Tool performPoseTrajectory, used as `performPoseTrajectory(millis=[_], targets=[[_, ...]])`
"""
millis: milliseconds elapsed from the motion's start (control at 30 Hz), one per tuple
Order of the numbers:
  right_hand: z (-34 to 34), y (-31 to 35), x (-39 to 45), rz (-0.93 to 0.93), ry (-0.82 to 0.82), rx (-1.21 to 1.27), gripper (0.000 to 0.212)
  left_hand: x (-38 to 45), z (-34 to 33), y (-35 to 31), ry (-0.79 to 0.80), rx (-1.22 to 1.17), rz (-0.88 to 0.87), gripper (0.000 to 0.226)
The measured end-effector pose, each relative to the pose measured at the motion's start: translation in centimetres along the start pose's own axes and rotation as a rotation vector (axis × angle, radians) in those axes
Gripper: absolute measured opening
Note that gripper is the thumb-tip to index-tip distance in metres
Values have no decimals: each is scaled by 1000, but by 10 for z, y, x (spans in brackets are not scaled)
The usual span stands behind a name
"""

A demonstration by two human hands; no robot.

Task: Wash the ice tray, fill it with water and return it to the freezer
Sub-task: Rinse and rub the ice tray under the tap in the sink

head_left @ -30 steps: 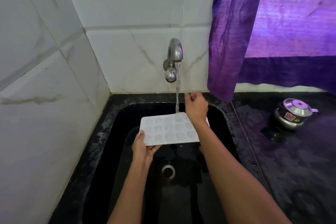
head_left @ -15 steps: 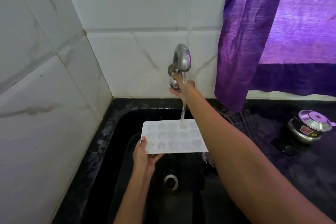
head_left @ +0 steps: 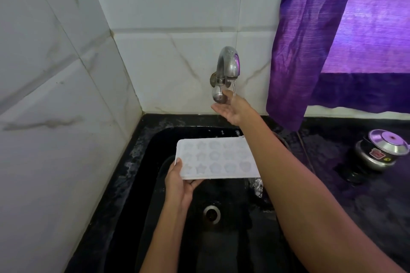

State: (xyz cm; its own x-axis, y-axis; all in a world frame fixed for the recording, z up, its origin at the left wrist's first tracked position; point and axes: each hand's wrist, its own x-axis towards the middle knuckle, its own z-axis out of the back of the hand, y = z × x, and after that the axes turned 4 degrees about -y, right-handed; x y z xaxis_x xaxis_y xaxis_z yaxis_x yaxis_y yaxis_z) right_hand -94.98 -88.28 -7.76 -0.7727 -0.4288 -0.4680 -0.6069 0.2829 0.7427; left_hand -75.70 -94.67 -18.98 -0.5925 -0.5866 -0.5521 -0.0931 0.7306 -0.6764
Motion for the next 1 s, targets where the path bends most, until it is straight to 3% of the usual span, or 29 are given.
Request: performPoseTrajectory(millis=[233, 433, 667, 1000], targets=[[65, -35, -74, 449, -371, -823, 34, -31, 13, -6, 21, -26, -73, 34], [98, -52, -117, 632, -423, -1173, 44, -65, 20, 5, 35, 12, -99, 32], [112, -50, -143, 693, -455, -1490, 41, -95, 22, 18, 27, -35, -118, 29], [137, -47, -156, 573, -379, -1638, 45, -117, 22, 32, -23, -78, -157, 28]])
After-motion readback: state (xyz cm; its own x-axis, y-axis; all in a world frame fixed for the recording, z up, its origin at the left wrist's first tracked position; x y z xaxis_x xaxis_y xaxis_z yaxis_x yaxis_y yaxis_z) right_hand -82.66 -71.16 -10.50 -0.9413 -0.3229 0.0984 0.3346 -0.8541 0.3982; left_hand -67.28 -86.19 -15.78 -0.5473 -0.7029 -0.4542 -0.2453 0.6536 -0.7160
